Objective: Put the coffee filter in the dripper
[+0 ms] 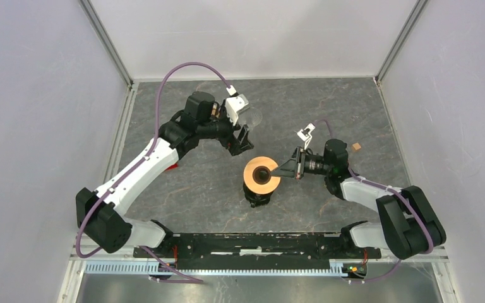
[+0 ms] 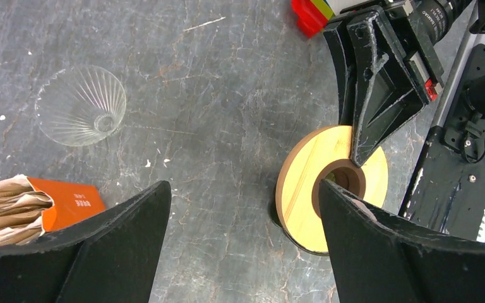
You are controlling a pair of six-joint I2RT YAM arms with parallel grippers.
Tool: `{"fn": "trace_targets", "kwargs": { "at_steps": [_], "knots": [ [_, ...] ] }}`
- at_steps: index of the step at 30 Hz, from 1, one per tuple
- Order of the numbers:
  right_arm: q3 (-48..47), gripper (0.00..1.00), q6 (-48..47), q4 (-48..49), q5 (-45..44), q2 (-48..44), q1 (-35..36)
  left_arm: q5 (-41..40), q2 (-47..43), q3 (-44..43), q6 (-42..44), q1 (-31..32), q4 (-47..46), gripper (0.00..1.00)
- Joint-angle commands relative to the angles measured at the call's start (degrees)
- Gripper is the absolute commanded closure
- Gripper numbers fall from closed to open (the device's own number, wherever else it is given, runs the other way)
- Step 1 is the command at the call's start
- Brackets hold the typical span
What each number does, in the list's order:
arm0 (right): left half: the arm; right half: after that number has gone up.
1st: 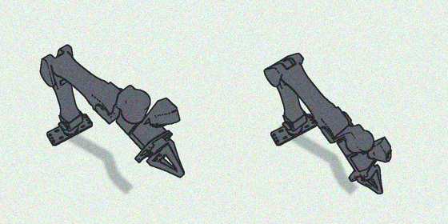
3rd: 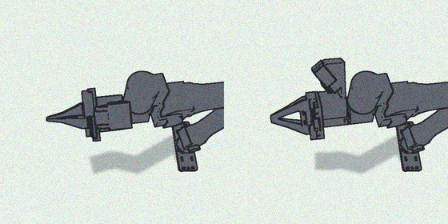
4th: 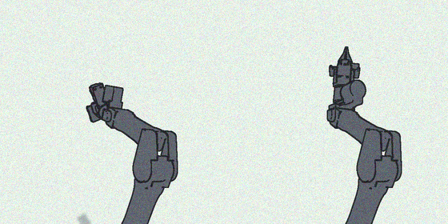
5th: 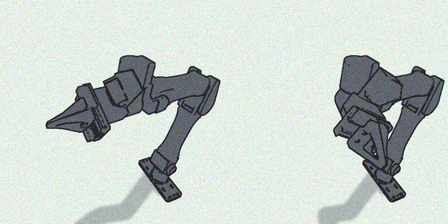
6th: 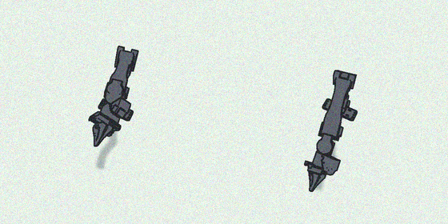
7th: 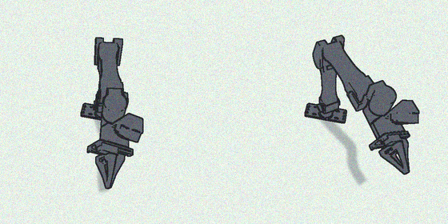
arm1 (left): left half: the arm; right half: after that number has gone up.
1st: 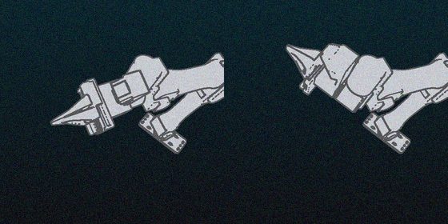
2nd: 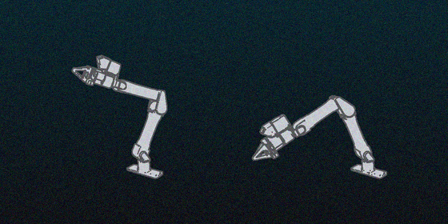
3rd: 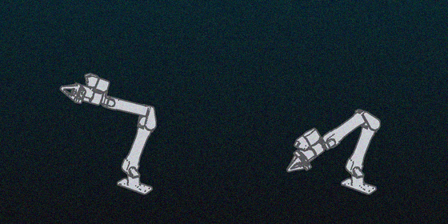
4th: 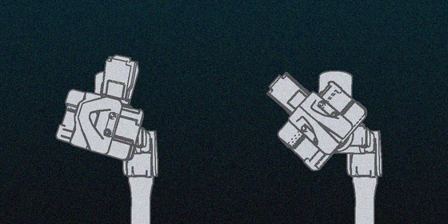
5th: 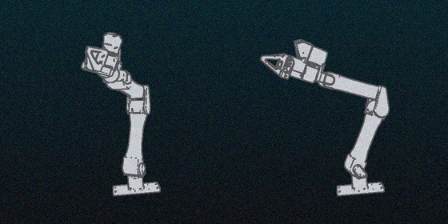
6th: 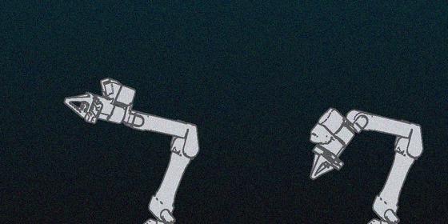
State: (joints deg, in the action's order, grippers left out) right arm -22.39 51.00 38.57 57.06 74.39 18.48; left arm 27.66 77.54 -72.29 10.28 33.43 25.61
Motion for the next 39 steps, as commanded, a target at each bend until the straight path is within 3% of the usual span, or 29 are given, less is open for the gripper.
{"fn": "trace_targets", "kwargs": {
  "at_steps": [1,24,33,39],
  "knots": [
    [0.7,1.0,1.1,3.0,0.4,1.3,1.0,1.6,-1.1,1.7,-1.7,-0.4,-1.9,0.09],
    [1.5,1.0,1.5,2.5,-0.6,6.8,1.8,-0.1,-0.3,4.9,-0.2,-0.4,-4.9,0.09],
    [-0.2,0.89,-0.6,-0.8,-1.2,7.1,1.8,0.0,-0.7,5.6,0.4,-0.4,-5.0,0.09],
    [-1.8,1.0,0.1,-0.2,0.0,7.8,1.5,0.3,-1.2,7.4,1.3,-0.4,-4.9,0.1]
  ]
}}
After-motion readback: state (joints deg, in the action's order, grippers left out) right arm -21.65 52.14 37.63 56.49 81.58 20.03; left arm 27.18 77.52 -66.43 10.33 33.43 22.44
